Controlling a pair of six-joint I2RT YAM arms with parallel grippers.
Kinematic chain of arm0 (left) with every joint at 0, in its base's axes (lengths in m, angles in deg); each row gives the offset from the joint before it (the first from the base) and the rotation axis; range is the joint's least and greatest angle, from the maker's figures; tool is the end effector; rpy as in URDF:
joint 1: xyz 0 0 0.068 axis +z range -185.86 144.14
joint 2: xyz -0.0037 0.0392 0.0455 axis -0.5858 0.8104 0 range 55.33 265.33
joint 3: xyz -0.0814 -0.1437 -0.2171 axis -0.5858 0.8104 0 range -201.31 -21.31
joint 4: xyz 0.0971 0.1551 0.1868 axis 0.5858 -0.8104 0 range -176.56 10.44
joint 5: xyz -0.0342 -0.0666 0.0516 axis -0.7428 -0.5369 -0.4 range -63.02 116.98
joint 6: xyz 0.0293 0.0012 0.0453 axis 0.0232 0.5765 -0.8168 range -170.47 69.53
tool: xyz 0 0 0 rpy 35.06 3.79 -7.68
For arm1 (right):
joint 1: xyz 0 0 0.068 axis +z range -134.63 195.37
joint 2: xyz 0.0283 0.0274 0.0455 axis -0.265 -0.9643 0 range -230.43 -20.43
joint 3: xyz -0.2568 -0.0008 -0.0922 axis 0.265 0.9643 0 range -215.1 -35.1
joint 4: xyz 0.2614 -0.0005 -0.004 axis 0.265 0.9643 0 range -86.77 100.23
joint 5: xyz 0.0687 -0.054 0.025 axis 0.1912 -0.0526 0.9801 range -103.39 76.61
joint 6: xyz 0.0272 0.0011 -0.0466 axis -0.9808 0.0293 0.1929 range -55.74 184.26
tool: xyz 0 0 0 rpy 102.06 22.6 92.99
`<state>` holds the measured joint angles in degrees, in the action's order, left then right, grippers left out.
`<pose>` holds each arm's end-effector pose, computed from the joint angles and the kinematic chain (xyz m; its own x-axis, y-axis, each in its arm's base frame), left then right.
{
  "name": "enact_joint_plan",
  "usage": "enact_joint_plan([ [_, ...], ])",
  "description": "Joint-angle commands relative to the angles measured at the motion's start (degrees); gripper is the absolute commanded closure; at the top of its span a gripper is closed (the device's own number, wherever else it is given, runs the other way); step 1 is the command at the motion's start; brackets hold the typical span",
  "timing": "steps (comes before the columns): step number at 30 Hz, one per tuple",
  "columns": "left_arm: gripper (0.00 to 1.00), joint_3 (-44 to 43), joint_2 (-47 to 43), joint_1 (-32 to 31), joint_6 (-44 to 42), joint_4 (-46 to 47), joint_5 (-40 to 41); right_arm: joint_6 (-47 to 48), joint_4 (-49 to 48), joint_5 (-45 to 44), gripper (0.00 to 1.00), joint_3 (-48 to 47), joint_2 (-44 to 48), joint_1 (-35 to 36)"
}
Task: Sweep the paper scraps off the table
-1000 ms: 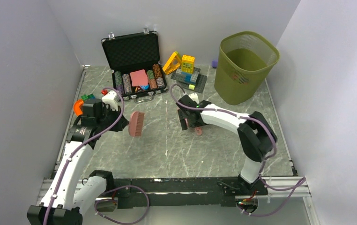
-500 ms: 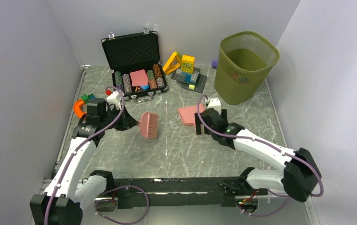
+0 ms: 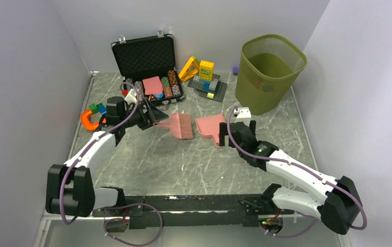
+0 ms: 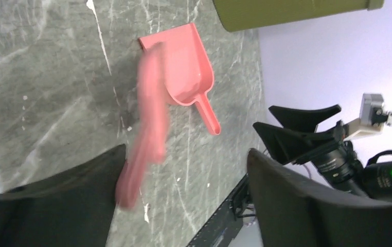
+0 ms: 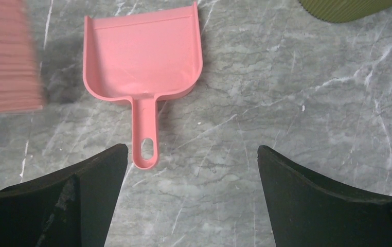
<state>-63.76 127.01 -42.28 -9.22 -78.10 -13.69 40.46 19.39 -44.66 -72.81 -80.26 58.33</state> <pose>0.2652 -0.0532 0.2497 -0.7818 -0.4153 -0.4650 0.1893 0.5525 -0.8117 0.1727 0.1356 0.2403 -0.5297 -0.0219 -0.8479 -0.0773 0.9967 0.0226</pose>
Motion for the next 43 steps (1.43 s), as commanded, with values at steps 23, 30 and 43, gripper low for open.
enact_joint_plan([
  [23,0.01,0.2,-39.0,-0.3,-18.0,-26.8,30.4,-4.6,2.6,0.3,0.00,1.0,23.1,0.0],
  [30,0.01,8.4,-49.4,-0.3,-14.6,-25.5,30.2,-5.5,1.8,-1.0,0.00,7.0,32.1,0.0],
  [43,0.01,5.4,-54.3,-0.3,-17.1,-30.7,28.6,-7.1,5.1,-0.1,0.00,6.1,31.8,0.0],
])
